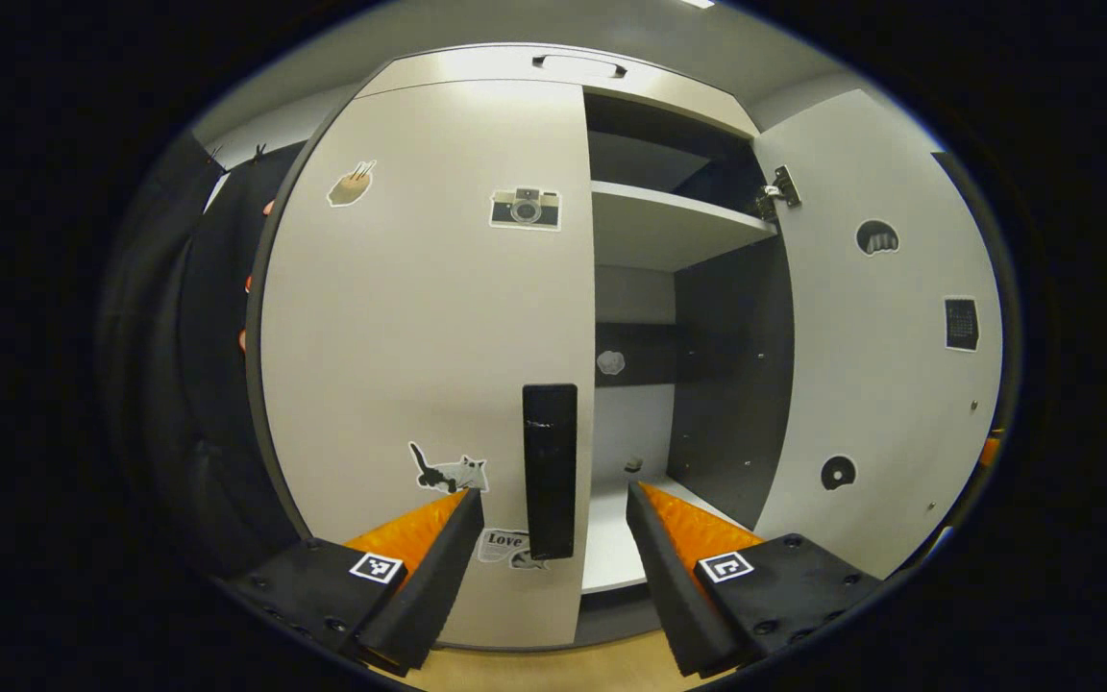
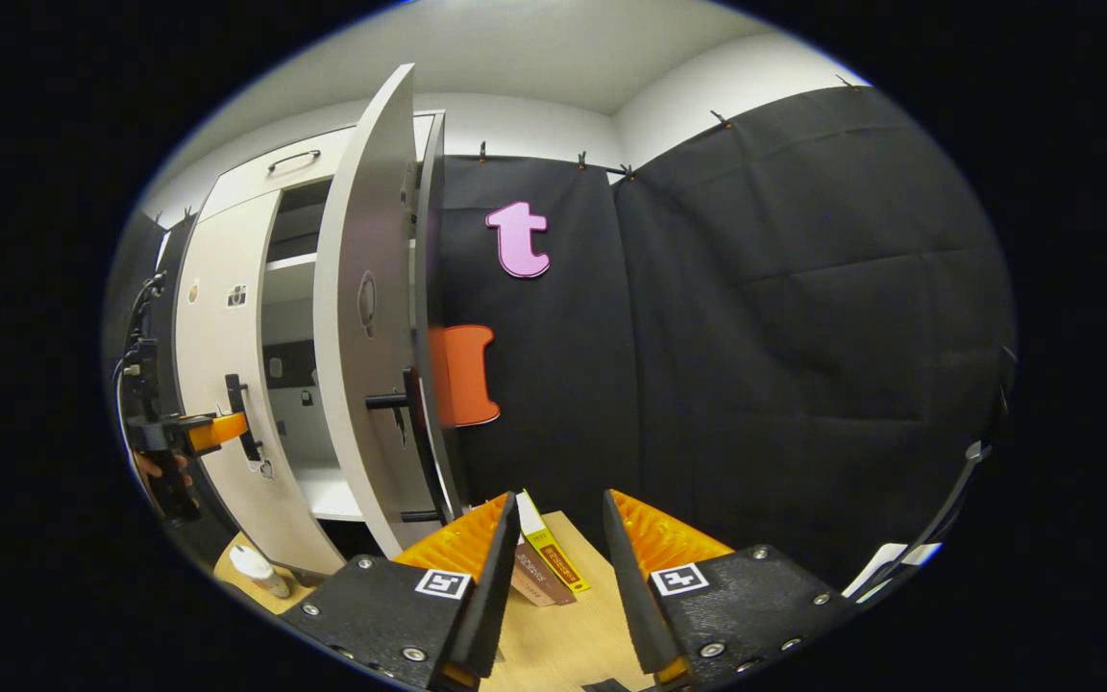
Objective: Open the right door of the double-door shoe cabinet with the right hand, and open the left door with the left hand.
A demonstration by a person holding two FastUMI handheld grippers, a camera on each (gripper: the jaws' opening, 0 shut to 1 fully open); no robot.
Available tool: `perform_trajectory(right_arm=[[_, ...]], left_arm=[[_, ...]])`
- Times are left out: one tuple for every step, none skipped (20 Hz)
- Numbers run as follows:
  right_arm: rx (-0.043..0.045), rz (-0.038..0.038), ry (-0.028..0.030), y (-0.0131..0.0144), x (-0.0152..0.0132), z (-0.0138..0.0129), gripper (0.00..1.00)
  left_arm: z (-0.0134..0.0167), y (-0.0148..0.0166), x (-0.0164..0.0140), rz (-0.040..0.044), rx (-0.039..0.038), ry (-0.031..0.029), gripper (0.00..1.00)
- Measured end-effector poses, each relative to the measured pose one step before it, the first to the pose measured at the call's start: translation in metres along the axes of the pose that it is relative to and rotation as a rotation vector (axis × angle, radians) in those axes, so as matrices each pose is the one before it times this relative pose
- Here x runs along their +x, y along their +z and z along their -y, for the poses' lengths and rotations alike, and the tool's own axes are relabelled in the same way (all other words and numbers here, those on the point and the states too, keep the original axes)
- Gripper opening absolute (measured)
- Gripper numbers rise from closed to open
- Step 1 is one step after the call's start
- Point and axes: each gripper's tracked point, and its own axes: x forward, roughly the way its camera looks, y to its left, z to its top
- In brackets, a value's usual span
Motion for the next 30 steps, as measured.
perform_trajectory(right_arm=[[-0.00100,-0.00045,-0.00023,-0.00044,0.00085,0.00000,0.54],[-0.00054,0.00173,-0.00219,0.00111,0.00109,0.00095,0.57],[0.00031,0.00098,-0.00137,0.00062,0.00027,0.00077,0.52],[0.00011,-0.00058,0.00142,0.00021,0.00098,-0.00038,0.59],[0.00027,0.00104,0.00190,-0.00023,-0.00060,-0.00060,0.55],[-0.00094,0.00207,0.00463,0.00044,-0.00046,0.00008,0.61],[-0.00091,-0.00034,0.00421,-0.00028,-0.00183,0.00014,0.62],[-0.00533,-0.00233,0.00210,-0.00098,-0.00189,0.00084,0.63],[-0.01254,-0.00088,-0.00067,-0.00075,-0.00157,-0.00046,0.63],[-0.01921,-0.00023,-0.00578,-0.00037,-0.00086,0.00052,0.64],[-0.02566,-0.00261,-0.00609,-0.00201,-0.00142,0.00028,0.65],[-0.02895,-0.00661,-0.00588,-0.00303,-0.00037,-0.00023,0.66],[-0.02612,-0.00450,-0.00470,-0.00229,-0.00252,-0.00064,0.66],[-0.02082,-0.00169,-0.00538,-0.00268,-0.00316,0.00011,0.68],[-0.01309,-0.00327,-0.00272,-0.00203,-0.00244,-0.00024,0.69],[-0.00571,-0.00372,-0.00014,-0.00155,-0.00171,-0.00119,0.70],[0.00023,-0.00077,-0.00006,-0.00045,-0.00203,0.00018,0.71],[0.00527,0.00043,0.00004,-0.00026,-0.00213,0.00166,0.77],[0.00794,0.00011,-0.00082,-0.00005,-0.00190,0.00082,0.73],[0.00753,0.00048,0.00245,0.00050,-0.00163,0.00112,0.74],[0.00497,0.00197,0.00253,0.00054,-0.00308,0.00069,0.75],[0.00168,0.00234,0.00399,0.00053,-0.00097,0.00016,0.75],[-0.00174,0.00241,0.00540,-0.00026,-0.00120,-0.00040,0.75],[-0.00763,-0.00153,0.00273,-0.00164,0.00065,0.00019,0.75],[-0.01156,-0.00695,0.00325,-0.00429,-0.00008,-0.00040,0.75],[-0.01027,-0.00571,0.00813,-0.00215,0.00073,-0.00096,0.75],[-0.00901,-0.00008,0.01113,-0.00047,0.00059,-0.00212,0.75],[-0.00672,0.00205,0.00945,0.00001,0.00203,-0.00242,0.75],[-0.00272,0.00207,0.01061,-0.00013,0.00041,-0.00178,0.75],[0.00040,0.00102,0.01350,-0.00055,-0.00091,-0.00272,0.75]], left_arm=[[-0.00503,-0.00178,0.00460,-0.00610,-0.00011,0.01606,0.98],[-0.00497,-0.00131,0.00542,0.00033,-0.00823,0.01346,0.96],[-0.00484,-0.00137,0.00586,-0.00005,-0.01720,0.01859,0.96],[-0.00336,-0.00437,0.00489,-0.01348,-0.02272,0.01037,0.96],[-0.00009,-0.00259,0.00359,-0.00480,-0.02242,-0.00183,0.96],[-0.00099,-0.00166,0.00506,-0.00661,-0.01236,0.00116,0.96],[-0.00110,-0.00148,0.00396,-0.00523,-0.00307,0.00342,0.97],[0.00161,-0.00104,0.00168,-0.00029,-0.00579,-0.00507,0.98],[0.00299,-0.00024,0.00143,0.00087,-0.00681,-0.01016,0.98],[0.00220,-0.00100,0.00110,0.00476,-0.00909,-0.00041,0.94],[0.00163,-0.00072,0.00159,0.00557,-0.01161,0.00409,0.86],[0.00182,-0.00067,0.00102,0.00747,-0.01015,0.00454,0.82],[0.00087,0.00038,0.00096,0.00556,-0.00701,0.00526,0.75],[0.00156,-0.00037,0.00070,0.00346,-0.00298,0.00086,0.72],[0.00188,0.00042,0.00169,0.00098,-0.00003,-0.00582,0.69],[-0.00007,-0.00098,-0.00006,-0.00263,0.00473,0.00314,0.66],[-0.00008,0.00012,0.00003,-0.00275,0.01285,0.00655,0.62],[0.00320,0.00039,-0.00029,-0.00039,0.01072,-0.00887,0.62],[0.00467,0.00127,0.00103,0.00924,0.00172,-0.01299,0.59],[0.00036,-0.00056,0.00047,0.00109,0.00643,0.00554,0.49],[-0.00041,-0.00012,0.00177,0.00432,0.00718,0.00643,0.41],[-0.00042,-0.00146,-0.00339,-0.00375,0.00259,0.00658,0.39],[-0.00038,-0.00037,-0.00065,-0.00301,0.00684,0.01012,0.36],[-0.00039,-0.00017,-0.00090,-0.00697,0.01095,0.01168,0.35],[-0.00048,-0.00011,-0.00124,0.00113,-0.00203,0.01099,0.33],[-0.00068,-0.00032,-0.00296,0.00205,-0.00360,0.00431,0.29],[-0.00076,-0.00073,-0.00240,-0.00203,-0.00655,0.00196,0.29],[-0.00048,-0.00016,-0.00275,-0.00263,-0.00616,0.00141,0.29],[-0.00093,-0.00042,-0.00318,-0.00348,-0.00130,0.00285,0.29],[-0.00100,0.00065,-0.00383,-0.00289,0.00447,0.00508,0.29]])
